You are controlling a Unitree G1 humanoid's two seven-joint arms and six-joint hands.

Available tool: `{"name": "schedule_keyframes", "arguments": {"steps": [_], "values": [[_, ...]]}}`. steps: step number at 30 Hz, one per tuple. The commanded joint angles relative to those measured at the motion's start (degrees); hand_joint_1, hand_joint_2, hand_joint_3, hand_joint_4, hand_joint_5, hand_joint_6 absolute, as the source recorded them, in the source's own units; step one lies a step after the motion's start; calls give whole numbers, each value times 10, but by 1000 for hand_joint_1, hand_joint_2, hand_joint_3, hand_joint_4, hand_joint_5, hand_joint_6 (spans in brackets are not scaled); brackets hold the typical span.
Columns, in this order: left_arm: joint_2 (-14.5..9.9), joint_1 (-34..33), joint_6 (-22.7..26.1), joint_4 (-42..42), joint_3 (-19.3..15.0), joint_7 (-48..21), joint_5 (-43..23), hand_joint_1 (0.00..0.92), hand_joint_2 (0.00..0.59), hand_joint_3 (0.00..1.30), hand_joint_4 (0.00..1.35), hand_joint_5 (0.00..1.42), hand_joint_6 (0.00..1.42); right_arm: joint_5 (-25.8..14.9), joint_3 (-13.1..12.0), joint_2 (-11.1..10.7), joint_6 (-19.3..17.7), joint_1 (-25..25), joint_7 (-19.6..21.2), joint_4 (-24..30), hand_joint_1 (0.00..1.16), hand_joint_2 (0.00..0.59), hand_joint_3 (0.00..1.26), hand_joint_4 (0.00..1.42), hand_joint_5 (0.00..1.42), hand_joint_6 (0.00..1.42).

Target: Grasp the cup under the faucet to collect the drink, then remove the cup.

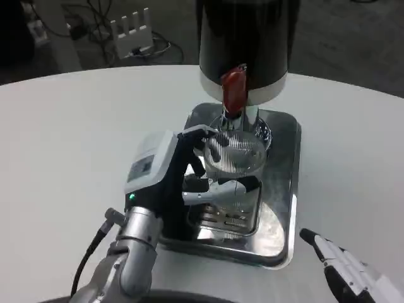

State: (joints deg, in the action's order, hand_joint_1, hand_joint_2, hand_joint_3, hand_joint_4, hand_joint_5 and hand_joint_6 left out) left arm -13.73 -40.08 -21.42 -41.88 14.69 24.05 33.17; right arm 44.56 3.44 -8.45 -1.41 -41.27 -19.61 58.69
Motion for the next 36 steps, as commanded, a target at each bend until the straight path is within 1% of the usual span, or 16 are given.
{"name": "schedule_keyframes", "arguments": {"steps": [1,7,10,11,12,13,15,16,17,18,20,21,23,29,32,36], "values": [[-13,23,14,18,-3,12,7,492,9,703,731,801,578,1,5,-1,-10,-9,8,-1,428,437,0,0,0,0],[-16,30,20,35,-5,13,8,480,17,673,709,790,576,0,5,0,-12,-13,11,-1,428,437,0,0,0,0],[-16,33,23,39,-3,10,9,433,40,598,637,767,587,-1,4,0,-11,-16,11,-1,428,437,0,0,0,0],[-16,34,23,39,-2,6,9,394,66,548,593,724,573,-1,4,0,-11,-16,11,-2,428,437,0,0,0,0],[-16,34,23,39,0,1,9,349,82,487,539,652,530,-1,4,0,-11,-15,11,-3,428,437,0,0,0,0],[-16,34,23,37,1,-3,8,322,78,435,473,590,498,-2,4,0,-10,-14,11,-4,428,437,0,0,0,0],[-17,35,21,34,4,-8,9,297,79,305,321,454,447,-1,4,0,-9,-12,10,-5,428,437,0,0,0,0],[-19,35,20,33,7,-6,13,285,74,188,179,299,360,-1,5,-1,-9,-10,8,-6,428,437,0,0,0,0],[-21,35,19,33,9,-5,17,258,52,38,36,159,261,0,6,-3,-7,-7,3,-6,428,437,0,0,0,0],[-22,34,19,33,10,-6,18,215,24,8,7,32,143,1,8,-5,-5,-4,-2,-6,428,437,0,0,0,0],[-24,31,18,32,11,-12,15,160,1,0,0,1,15,-1,9,-6,-3,-2,-5,-7,428,437,0,0,0,0],[-25,29,17,31,12,-20,12,155,0,0,0,0,3,-2,9,-6,-1,-2,-5,-8,428,437,0,0,0,0],[-28,27,11,29,12,-36,3,112,0,0,0,0,0,-1,9,-6,0,-4,-3,-8,428,437,0,0,0,0],[-37,38,-4,34,3,-73,-25,38,0,0,0,0,0,-3,9,-7,-1,-7,0,-10,425,441,3,0,0,0],[-44,56,-27,48,-11,-109,-61,1,0,0,0,0,0,-1,13,-4,0,-5,3,-13,422,444,5,0,0,0],[-47,103,-19,122,-37,-108,-82,0,0,0,0,0,0,5,20,-2,1,-2,3,-18,419,445,10,0,0,0]]}}
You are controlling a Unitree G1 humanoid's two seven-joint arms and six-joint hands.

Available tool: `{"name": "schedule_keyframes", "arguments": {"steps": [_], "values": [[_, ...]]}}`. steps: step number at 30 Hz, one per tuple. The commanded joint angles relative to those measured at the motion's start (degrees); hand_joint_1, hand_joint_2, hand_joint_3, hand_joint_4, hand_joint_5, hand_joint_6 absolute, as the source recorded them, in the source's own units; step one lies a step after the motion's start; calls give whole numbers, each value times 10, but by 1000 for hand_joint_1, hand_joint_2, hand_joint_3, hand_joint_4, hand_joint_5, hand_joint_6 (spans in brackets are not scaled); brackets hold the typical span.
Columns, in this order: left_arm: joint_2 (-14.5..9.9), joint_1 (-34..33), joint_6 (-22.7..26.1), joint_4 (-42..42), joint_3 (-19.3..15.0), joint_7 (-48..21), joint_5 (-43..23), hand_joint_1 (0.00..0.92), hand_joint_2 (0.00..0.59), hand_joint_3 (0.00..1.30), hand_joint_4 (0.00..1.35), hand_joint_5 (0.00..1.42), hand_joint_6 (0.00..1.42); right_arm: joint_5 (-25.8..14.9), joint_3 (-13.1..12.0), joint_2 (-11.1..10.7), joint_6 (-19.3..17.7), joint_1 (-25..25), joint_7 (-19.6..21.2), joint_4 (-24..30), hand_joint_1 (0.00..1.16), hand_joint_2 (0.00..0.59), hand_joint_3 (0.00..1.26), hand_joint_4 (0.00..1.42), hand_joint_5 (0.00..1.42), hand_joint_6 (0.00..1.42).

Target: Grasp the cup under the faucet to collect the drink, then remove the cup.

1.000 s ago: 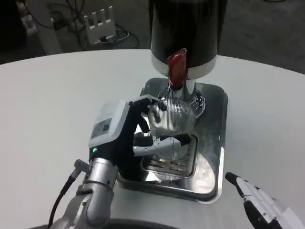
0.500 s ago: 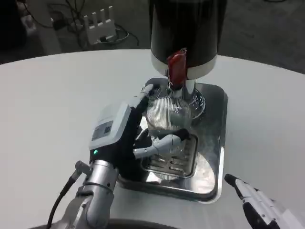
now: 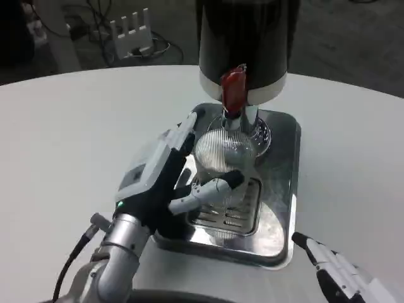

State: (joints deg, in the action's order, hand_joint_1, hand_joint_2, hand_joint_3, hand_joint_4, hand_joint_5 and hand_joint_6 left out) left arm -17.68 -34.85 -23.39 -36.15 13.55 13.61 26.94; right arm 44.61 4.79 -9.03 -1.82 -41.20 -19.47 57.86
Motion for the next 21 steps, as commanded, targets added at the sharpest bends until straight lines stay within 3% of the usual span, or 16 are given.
{"name": "schedule_keyframes", "arguments": {"steps": [1,8,13,18,21], "values": [[-7,64,8,90,-35,-3,-24,0,0,0,0,0,0,6,8,3,5,-1,0,-10,418,445,11,0,0,0],[2,146,33,226,-99,-10,-67,0,0,0,0,0,0,6,5,5,8,4,1,-10,416,449,14,0,0,0],[16,171,48,299,-150,-48,-161,0,11,0,0,0,0,6,7,5,11,5,1,-12,417,453,14,0,0,0],[1,147,92,329,-164,-141,-246,0,115,0,0,12,4,7,7,6,12,4,4,-13,418,454,14,0,0,0],[-17,124,132,359,-166,-217,-297,0,143,0,0,1,0,5,5,7,13,2,5,-15,418,454,14,0,0,0]]}}
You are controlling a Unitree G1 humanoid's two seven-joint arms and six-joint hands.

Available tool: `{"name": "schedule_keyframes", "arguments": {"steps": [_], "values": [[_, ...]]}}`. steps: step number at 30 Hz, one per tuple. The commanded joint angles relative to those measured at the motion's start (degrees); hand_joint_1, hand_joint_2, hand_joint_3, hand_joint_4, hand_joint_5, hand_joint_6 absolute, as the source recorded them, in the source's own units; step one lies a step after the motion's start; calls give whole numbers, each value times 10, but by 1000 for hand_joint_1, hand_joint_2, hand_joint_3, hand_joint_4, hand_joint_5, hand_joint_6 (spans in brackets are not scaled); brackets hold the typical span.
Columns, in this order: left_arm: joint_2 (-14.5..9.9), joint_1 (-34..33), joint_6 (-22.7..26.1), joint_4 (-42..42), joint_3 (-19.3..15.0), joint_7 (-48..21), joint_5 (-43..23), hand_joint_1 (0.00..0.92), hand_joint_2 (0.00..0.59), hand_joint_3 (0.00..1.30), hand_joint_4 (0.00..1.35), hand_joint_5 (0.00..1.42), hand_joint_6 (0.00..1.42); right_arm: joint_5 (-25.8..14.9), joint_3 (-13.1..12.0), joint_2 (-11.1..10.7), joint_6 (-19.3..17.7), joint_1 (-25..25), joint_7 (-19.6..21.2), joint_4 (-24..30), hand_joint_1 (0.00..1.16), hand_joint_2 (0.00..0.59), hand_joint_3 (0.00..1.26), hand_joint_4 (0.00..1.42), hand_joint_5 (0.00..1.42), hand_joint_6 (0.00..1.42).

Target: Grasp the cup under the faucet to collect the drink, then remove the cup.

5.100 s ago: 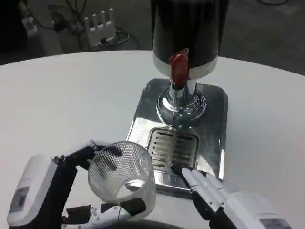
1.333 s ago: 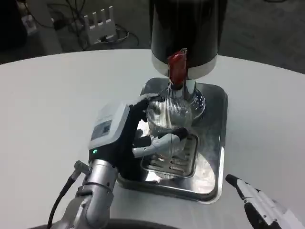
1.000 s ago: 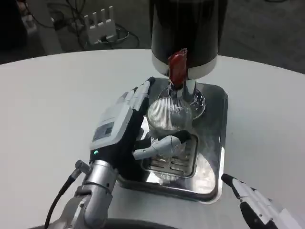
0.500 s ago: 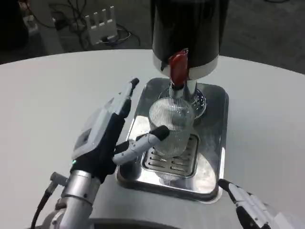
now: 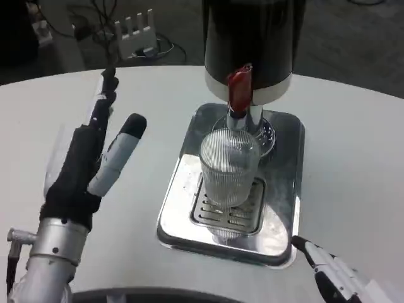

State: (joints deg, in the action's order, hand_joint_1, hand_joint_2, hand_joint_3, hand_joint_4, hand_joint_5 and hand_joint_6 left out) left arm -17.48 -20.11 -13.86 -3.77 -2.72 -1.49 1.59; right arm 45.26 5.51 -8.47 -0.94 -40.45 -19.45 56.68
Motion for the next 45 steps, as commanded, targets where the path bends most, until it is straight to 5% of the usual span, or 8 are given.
{"name": "schedule_keyframes", "arguments": {"steps": [1,8,45], "values": [[-22,-26,45,43,-4,-81,-53,0,154,0,0,0,0,-3,-4,2,4,-7,6,-4,418,454,16,0,0,0],[-32,-32,93,114,-13,-172,-126,0,127,0,0,0,0,-3,-6,4,0,-14,13,-3,419,459,22,0,0,0],[-16,-99,92,104,12,-237,-137,0,96,56,22,120,110,-22,-8,1,3,-14,18,-10,446,460,24,0,0,0]]}}
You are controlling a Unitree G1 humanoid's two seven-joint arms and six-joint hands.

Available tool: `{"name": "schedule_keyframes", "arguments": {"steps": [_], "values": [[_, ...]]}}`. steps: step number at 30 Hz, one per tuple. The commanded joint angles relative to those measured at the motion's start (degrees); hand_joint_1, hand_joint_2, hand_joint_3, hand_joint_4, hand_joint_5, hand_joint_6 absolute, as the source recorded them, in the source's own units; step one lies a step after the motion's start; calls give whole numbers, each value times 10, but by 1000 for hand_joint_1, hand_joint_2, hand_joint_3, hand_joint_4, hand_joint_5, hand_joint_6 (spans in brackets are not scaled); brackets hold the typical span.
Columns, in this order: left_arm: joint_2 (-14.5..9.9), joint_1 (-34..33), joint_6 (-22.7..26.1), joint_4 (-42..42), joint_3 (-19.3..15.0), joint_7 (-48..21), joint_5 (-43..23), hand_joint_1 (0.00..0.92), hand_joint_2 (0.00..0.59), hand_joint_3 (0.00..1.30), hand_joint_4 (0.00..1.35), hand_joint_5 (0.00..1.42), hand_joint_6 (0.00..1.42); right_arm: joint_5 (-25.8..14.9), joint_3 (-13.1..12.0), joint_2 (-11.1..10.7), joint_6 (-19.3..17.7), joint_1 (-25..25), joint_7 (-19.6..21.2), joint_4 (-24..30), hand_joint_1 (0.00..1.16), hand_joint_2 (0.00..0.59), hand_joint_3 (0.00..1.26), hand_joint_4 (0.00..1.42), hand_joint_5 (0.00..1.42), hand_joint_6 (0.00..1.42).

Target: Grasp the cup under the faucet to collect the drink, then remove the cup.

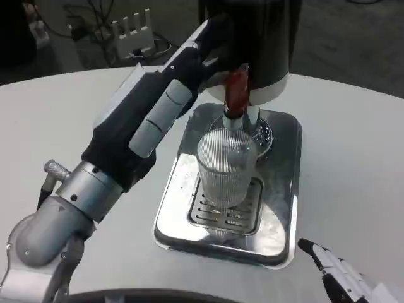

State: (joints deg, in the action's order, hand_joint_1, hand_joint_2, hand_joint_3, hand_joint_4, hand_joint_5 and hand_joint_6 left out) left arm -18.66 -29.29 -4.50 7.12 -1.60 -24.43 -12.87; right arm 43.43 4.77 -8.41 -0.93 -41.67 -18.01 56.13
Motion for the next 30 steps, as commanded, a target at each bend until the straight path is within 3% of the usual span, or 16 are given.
{"name": "schedule_keyframes", "arguments": {"steps": [1,15,30], "values": [[-4,-8,-2,-6,1,-8,8,0,96,57,22,121,110,-4,0,0,2,-2,3,-4,446,460,24,0,0,0],[-3,-22,-19,-15,19,-11,49,0,85,50,23,126,115,-7,-1,1,2,-6,5,-2,454,460,29,0,0,0],[-8,9,-54,10,67,-14,108,0,85,46,23,127,112,-9,-1,1,-1,-10,8,-2,458,460,34,0,0,0]]}}
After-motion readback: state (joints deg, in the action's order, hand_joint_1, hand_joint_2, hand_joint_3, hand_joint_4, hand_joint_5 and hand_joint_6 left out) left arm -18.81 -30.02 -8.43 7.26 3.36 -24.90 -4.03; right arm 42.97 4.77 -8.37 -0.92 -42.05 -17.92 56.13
